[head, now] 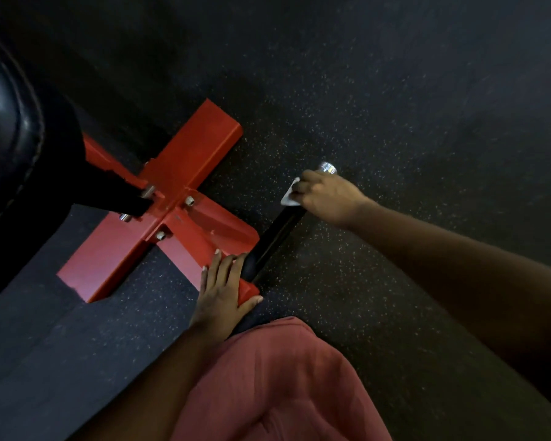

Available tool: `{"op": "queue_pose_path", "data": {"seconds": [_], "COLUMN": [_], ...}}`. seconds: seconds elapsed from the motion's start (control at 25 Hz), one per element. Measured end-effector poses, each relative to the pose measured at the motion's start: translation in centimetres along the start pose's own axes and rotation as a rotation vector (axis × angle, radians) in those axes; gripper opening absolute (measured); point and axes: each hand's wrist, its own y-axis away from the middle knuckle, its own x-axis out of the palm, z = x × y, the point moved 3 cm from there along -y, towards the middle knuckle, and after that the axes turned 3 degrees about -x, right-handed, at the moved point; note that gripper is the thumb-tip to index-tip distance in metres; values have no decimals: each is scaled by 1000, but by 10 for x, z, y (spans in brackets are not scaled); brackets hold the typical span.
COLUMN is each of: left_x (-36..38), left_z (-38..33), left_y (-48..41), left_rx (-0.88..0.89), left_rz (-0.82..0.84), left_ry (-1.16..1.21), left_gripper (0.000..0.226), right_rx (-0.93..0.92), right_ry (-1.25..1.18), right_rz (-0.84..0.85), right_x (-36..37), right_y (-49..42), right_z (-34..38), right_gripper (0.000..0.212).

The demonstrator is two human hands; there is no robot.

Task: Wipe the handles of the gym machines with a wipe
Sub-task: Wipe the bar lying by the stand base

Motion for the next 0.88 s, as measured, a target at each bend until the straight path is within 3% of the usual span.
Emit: {"op": "queue_pose_path", "data": {"seconds": [0.12, 0.28, 0.48, 0.72, 0.8, 0.88], "left_x": [0, 3, -8, -28, -28, -25], "left_z": [-1, 1, -15, -83, -103, -117], "left_y": [0, -1, -6, -75, -102, -119], "left_rx": [-1, -9, -25, -10, -9, 10], "left_rz": [4, 8, -9, -8, -27, -20], "left_ry": [-7, -83, 5, 268, 298, 264], "left_gripper": [84, 84, 90, 66, 64, 63], "right_rx": [3, -264, -89, 16, 179, 463], "right_ry": [-105, -192, -108, -117, -220, -558], "right_rz": [-23, -5, -62, -98, -128, -139], "right_x": [1, 3, 5, 2, 13, 30], "right_y": [-6, -5, -1, 10, 10, 18], "right_z": [16, 97, 24, -40, -57, -67], "right_gripper": [32, 35, 31, 29, 35, 37]}}
